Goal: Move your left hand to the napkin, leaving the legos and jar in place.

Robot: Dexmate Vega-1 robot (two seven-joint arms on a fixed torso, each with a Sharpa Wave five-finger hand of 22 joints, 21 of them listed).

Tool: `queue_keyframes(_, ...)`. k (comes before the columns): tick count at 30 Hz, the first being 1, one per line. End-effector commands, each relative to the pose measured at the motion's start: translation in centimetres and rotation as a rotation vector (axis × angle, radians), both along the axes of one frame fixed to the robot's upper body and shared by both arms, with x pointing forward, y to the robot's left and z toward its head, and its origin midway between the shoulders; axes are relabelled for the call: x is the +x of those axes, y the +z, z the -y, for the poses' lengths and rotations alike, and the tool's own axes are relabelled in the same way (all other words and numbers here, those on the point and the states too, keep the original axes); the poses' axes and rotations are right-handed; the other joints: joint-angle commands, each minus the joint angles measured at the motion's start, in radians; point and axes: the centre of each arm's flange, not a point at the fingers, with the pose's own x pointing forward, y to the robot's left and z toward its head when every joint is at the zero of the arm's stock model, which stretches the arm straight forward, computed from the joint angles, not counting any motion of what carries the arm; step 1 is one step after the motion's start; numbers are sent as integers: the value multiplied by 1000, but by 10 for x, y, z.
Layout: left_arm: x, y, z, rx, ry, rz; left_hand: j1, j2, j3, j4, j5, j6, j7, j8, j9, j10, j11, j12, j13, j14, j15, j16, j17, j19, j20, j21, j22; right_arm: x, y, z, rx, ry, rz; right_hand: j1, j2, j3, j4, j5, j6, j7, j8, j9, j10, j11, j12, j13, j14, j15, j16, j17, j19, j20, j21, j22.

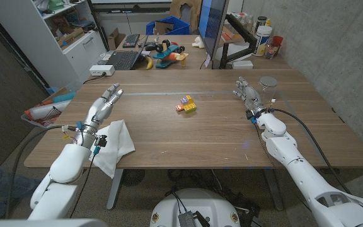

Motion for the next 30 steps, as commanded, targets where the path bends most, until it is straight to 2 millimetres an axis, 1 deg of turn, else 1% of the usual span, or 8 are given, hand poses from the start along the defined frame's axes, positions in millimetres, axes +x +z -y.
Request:
queue_keyframes(1,-8,2,-3,33,45,-15,6,8,3,-7,-2,6,0,10,1,7,2,7,0,10,6,6,1,-13,7,-3,5,1,4,2,8,0,8,8,0,-2,2,7,6,-9,-3,2,7,2,-1,1,2,0,0,1,9,-2,-6,5)
queue_keyframes(16,-18,5,-9,87,115,-25,9,11,5,-12,-2,9,0,9,2,9,4,7,0,15,6,6,1,-9,6,-9,5,2,4,4,16,8,20,9,2,-2,0,8,6,-9,-3,2,8,0,-4,2,3,1,-1,-1,12,0,-13,5)
queue_keyframes(23,-19,4,-9,115,152,-30,10,12,5,-13,-3,10,-1,9,2,10,6,7,0,16,5,6,1,-7,7,-12,5,-1,7,3,16,21,38,7,2,-3,0,8,6,-10,-4,2,9,0,-5,2,3,1,-1,-2,13,-1,-17,5)
queue_keyframes(30,-18,4,-12,130,178,-46,10,13,5,-15,-3,10,-2,8,2,9,0,6,0,16,5,5,1,-7,9,-16,5,-1,6,3,11,20,38,6,2,-4,-1,8,7,-10,-3,2,10,-1,-6,2,3,1,-2,-3,15,0,-21,6)
